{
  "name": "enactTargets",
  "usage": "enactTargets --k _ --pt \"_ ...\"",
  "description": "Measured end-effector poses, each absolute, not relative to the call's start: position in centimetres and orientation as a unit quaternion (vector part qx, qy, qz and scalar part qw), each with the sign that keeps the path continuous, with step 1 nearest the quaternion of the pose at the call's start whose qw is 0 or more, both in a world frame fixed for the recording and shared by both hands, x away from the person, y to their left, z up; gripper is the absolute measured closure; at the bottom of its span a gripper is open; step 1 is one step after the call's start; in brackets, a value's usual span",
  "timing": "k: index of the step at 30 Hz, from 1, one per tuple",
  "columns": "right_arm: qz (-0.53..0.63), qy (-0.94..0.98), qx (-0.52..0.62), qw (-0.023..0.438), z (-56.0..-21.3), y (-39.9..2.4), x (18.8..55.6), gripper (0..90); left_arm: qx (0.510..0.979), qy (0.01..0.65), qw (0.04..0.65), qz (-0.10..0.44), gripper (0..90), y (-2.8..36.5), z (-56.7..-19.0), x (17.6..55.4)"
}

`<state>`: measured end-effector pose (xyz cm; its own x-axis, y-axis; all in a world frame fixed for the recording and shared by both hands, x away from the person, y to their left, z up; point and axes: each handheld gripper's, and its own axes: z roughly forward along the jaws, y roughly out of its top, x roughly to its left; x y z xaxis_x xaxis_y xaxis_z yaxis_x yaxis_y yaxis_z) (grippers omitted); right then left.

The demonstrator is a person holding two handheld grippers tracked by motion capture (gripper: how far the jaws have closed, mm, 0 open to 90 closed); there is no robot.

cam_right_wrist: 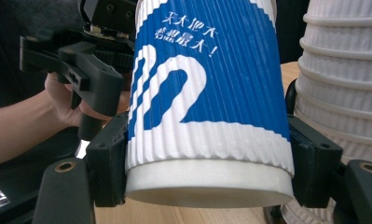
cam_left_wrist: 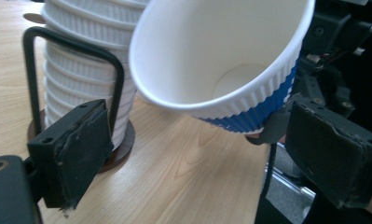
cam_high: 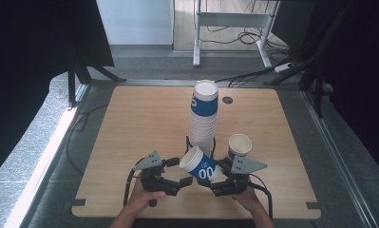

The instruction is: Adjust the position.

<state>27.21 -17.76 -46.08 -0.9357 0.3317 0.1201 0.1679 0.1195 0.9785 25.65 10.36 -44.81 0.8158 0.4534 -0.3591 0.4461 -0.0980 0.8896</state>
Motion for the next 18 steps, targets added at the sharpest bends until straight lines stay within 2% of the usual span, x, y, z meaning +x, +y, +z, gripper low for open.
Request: enactTargets --k 18 --pt "0.659 0.737 0.136 0.072 -46.8 -16.7 26.6 27.8 0.720 0.289 0.629 -0.047 7.2 8.9 -44.4 26.5"
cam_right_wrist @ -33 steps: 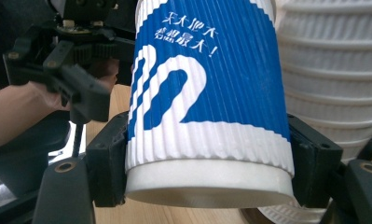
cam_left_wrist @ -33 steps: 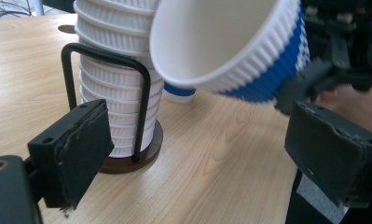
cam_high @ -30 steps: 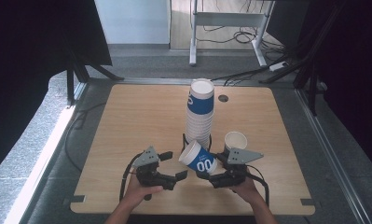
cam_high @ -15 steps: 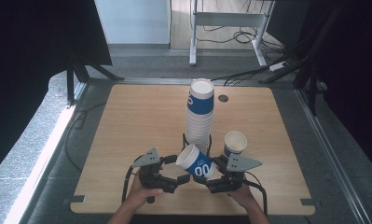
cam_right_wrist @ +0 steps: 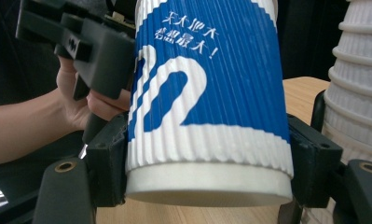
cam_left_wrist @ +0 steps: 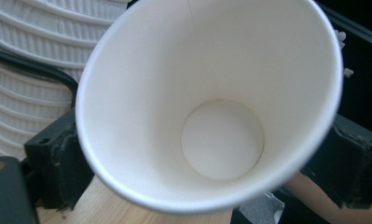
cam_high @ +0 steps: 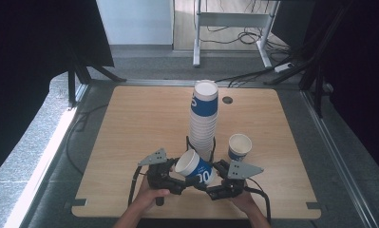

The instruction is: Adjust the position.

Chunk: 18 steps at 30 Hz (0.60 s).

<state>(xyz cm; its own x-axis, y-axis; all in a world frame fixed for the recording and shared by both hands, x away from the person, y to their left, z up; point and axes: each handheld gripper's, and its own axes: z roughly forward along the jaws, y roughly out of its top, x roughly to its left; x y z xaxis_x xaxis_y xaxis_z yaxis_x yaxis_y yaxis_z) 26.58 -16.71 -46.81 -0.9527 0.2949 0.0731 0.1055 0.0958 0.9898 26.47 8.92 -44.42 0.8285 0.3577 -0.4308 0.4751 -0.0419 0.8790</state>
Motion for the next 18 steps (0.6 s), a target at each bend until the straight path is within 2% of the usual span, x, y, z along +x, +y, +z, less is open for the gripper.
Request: enactTargets --k 8,18 --pt "0.648 0.746 0.136 0.071 -47.39 -16.19 26.57 27.9 0.708 0.286 0.644 -0.050 19.1 9.12 -44.83 26.55" --pt "0.639 0.755 0.133 0.073 -47.42 -16.05 26.55 27.7 0.712 0.277 0.644 -0.038 20.4 9.13 -45.02 26.40"
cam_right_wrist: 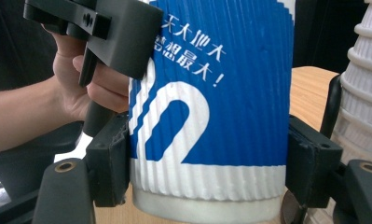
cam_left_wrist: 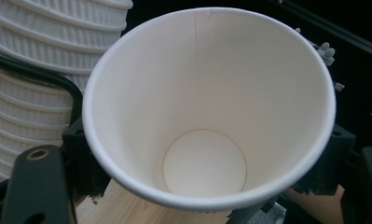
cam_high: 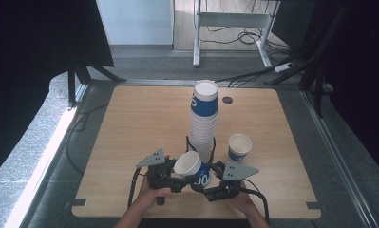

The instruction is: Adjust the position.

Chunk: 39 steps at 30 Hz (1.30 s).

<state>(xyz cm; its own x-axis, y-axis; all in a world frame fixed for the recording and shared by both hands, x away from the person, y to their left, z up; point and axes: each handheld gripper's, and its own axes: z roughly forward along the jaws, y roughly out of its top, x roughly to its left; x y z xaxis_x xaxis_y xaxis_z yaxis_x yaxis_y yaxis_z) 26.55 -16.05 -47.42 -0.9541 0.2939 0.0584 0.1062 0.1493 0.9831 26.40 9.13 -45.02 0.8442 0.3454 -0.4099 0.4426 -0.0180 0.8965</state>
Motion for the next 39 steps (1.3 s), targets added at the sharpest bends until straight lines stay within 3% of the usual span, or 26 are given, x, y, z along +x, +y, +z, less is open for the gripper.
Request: enactTargets --k 23,39 --pt "0.609 0.775 0.149 0.078 -47.1 -17.0 26.9 22.5 0.723 0.277 0.632 0.026 20.6 10.3 -44.3 25.9" --pt "0.575 0.798 0.149 0.106 -46.9 -17.3 26.6 21.4 0.765 0.261 0.576 0.123 20.5 9.8 -43.2 24.7"
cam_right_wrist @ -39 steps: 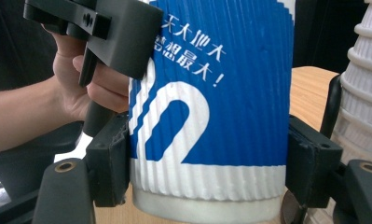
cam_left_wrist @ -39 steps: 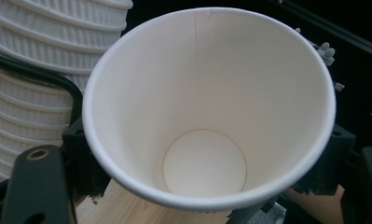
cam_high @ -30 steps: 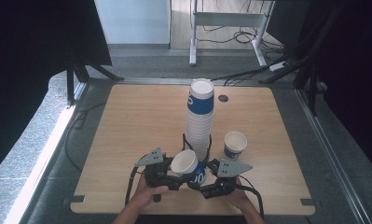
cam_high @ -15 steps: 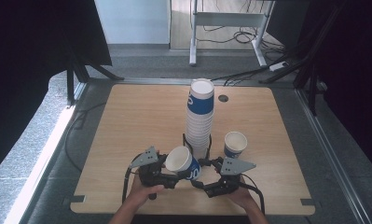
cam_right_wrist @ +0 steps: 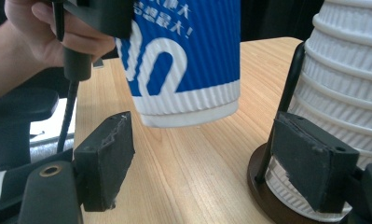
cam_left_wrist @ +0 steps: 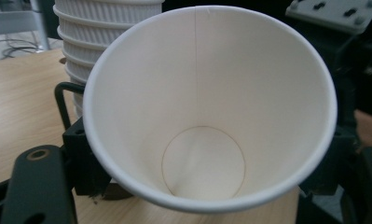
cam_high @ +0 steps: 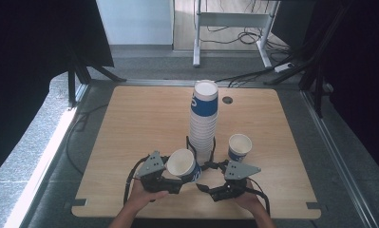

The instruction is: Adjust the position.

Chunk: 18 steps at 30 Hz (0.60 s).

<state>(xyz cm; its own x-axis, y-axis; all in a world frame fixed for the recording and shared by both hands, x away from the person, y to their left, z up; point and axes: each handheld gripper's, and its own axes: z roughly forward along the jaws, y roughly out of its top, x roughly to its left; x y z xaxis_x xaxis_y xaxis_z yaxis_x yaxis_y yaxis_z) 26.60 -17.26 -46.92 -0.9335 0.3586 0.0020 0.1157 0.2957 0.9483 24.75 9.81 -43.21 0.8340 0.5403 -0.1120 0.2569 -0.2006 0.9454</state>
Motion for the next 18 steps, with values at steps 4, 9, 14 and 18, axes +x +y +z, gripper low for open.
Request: enactTargets --k 4,9,14,18 --pt "0.564 0.806 0.144 0.109 -47.0 -16.9 26.4 21.3 0.790 0.253 0.538 0.152 20.5 9.3 -43.2 24.5" --pt "0.546 0.819 0.135 0.111 -47.3 -16.1 26.1 20.6 0.811 0.243 0.504 0.171 20.4 8.5 -43.6 24.3" --pt "0.535 0.827 0.132 0.110 -47.7 -15.6 26.1 20.1 0.820 0.235 0.491 0.177 20.4 8.1 -43.7 24.2" --pt "0.529 0.831 0.133 0.105 -48.1 -15.2 26.1 19.3 0.828 0.233 0.477 0.179 20.3 7.9 -43.9 24.2"
